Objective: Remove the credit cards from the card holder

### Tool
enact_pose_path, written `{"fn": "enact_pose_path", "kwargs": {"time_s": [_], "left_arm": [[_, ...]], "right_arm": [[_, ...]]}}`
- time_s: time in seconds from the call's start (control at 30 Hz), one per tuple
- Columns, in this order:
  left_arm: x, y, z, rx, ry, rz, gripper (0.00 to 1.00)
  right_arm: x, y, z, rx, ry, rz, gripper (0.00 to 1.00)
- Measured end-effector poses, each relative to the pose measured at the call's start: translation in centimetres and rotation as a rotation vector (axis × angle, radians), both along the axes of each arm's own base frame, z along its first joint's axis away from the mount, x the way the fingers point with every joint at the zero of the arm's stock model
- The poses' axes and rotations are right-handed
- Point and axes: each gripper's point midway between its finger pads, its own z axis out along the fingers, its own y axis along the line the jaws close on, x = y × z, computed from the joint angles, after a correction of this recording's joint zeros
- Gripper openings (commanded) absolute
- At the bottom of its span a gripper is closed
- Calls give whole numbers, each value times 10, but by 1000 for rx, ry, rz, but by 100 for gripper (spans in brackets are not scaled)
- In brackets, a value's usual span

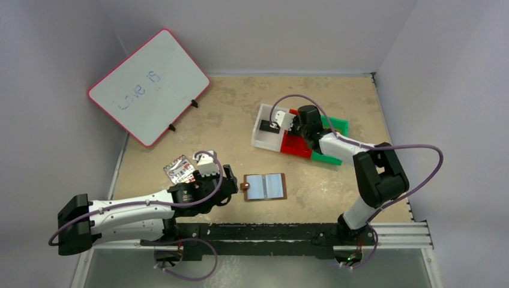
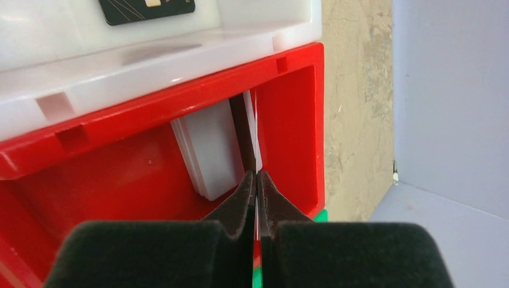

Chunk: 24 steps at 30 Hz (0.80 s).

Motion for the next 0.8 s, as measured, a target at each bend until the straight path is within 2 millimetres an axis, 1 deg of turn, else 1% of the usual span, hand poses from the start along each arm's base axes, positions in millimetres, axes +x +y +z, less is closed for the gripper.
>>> {"fn": "enact_pose_path", "kwargs": {"time_s": [0.13, 0.3, 0.53, 0.67, 0.77, 0.8], "left_arm": [[0, 0, 0, -1, -1, 0, 75], [0, 2, -1, 10, 1, 1, 75], [-1, 3, 1, 14, -3, -7, 75], [-1, 4, 1, 20, -4, -11, 75], [-1, 4, 1, 21, -4, -11, 75], [-1, 4, 1, 21, -4, -11, 75]], "right_arm": [[4, -5, -2, -14, -1, 7, 0], [12, 0, -12, -26, 19, 29, 0], [17, 3, -7, -25, 9, 42, 0], [16, 4, -10, -26, 20, 48, 2], [15, 5, -11, -24, 27, 52, 10], [14, 5, -12, -24, 30, 53, 11]]}}
